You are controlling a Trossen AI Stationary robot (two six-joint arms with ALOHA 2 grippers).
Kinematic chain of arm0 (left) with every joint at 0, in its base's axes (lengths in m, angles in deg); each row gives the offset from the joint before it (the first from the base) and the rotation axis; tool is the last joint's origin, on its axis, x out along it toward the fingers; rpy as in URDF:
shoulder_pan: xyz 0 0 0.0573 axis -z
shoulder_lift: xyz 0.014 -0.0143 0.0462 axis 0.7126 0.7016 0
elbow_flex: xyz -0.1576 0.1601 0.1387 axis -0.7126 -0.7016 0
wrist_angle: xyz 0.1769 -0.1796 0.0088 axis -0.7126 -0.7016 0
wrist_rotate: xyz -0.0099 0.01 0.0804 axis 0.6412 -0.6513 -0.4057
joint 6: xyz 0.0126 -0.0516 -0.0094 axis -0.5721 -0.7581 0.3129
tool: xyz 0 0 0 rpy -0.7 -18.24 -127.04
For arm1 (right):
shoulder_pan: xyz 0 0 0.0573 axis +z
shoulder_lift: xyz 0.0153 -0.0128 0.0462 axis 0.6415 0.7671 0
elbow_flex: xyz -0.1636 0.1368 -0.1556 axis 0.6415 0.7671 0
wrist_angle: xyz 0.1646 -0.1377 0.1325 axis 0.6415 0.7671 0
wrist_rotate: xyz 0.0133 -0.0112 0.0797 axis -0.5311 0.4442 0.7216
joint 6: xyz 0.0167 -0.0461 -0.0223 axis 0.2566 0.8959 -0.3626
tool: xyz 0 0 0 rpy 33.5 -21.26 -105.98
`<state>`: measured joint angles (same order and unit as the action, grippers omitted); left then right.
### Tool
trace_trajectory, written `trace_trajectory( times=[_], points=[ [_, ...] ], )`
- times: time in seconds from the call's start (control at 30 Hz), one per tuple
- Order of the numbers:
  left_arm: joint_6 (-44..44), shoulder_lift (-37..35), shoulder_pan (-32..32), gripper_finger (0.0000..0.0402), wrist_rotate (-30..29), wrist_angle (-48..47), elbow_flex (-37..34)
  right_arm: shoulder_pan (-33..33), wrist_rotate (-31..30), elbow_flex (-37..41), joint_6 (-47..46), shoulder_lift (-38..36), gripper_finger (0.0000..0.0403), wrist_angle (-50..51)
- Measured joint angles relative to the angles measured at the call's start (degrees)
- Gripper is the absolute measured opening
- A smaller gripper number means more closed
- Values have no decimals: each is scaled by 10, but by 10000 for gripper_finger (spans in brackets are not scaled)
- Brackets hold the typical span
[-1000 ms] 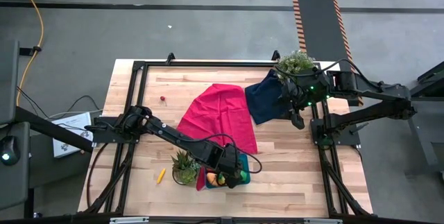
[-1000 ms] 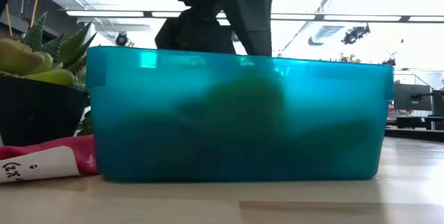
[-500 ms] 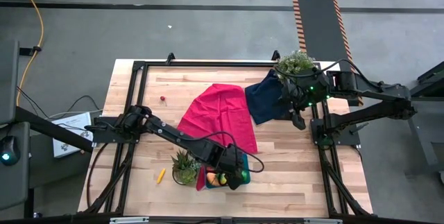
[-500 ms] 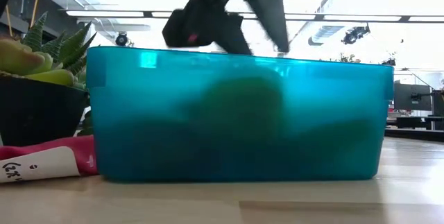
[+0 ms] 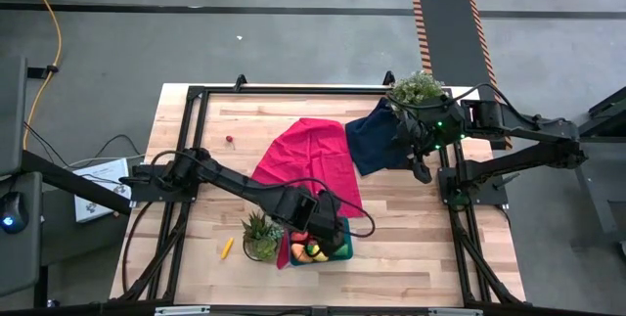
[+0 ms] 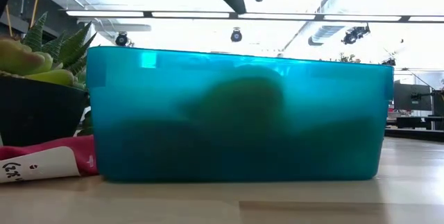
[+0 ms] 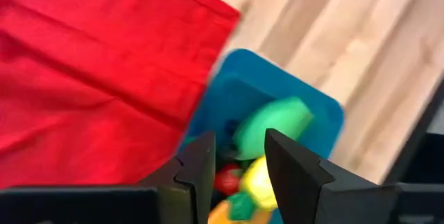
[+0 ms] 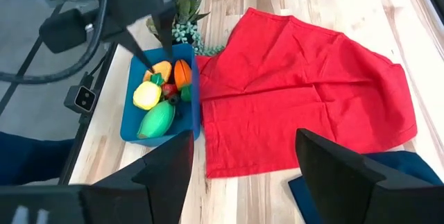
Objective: Pick and placing Produce into tupperware
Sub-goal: Put the red cherry into the blue bin
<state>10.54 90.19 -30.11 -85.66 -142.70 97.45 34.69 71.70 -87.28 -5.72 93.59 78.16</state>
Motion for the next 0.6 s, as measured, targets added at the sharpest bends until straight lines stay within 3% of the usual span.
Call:
trace_trajectory(
  times=[0.6],
  points=[
    [31, 1, 0, 111, -164, -100, 137, 0, 0, 0, -55, 0, 243, -54]
  ],
)
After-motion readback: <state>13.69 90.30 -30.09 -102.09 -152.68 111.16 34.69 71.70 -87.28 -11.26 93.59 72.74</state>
